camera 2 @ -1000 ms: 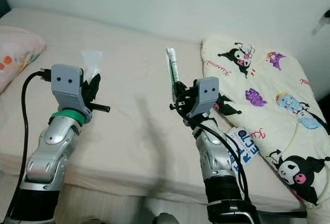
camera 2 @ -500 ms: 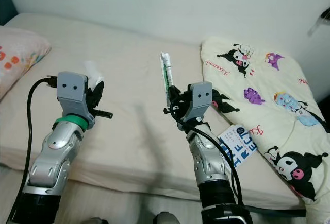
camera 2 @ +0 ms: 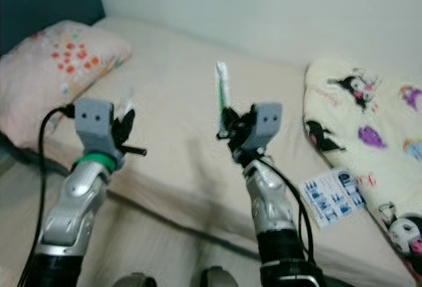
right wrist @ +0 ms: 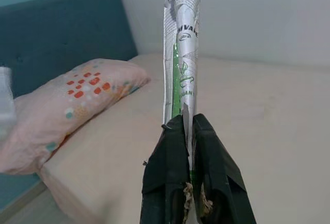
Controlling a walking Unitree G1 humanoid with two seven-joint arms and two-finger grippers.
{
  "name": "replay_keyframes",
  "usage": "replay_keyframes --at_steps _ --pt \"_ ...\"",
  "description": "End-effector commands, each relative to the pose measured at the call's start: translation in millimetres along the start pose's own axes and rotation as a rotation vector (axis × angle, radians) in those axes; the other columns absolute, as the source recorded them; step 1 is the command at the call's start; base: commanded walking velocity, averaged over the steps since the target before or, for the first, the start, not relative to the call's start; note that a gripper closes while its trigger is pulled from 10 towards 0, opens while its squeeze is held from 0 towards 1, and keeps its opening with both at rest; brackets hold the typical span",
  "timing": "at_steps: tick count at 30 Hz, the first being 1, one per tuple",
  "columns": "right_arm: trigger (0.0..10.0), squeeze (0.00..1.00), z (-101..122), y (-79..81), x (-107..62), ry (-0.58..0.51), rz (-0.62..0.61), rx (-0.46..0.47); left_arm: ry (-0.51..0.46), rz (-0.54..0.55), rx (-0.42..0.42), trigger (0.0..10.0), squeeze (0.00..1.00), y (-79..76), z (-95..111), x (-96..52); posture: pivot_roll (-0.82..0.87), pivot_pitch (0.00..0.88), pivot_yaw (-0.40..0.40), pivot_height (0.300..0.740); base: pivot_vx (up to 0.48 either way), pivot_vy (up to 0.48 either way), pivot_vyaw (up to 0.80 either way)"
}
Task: Clean up the room
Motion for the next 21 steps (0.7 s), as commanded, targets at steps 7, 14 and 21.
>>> replay_keyframes --at_steps 7,14,21 --pt "10.0 0.0 -4.3 2.7 -3.0 0.01 0.01 0.011 0.005 -0.007 0.01 10.0 0.0 -0.1 -0.5 0.5 0.0 0.0 -0.014 0.73 -0.306 0.0 0.0" --pt "10.0 0.0 -4.5 1.5 -1.8 0.014 0.007 -0.014 0.005 -0.01 0.015 10.0 0.0 0.0 -0.6 1.3 0.0 0.0 -0.011 0.73 -0.166 0.0 0.34" --pt "10.0 0.0 -6.3 2.0 -1.8 0.023 0.014 -0.034 0.007 -0.021 0.025 10.0 0.0 -1.6 -1.1 1.4 0.0 0.0 -0.013 0.73 0.0 0.0 0.79"
Point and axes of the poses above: a point about 5 cm out from each wrist's last joint towards the gripper, its own x axis pointing out of the wrist towards the gripper, its own z axis along the axis of the wrist's last joint, y = z × x, the point moved 6 cm from there along x, pointing out of the wrist towards the gripper, and after that the axes turned 3 degrees about x, right-handed, at the moved point
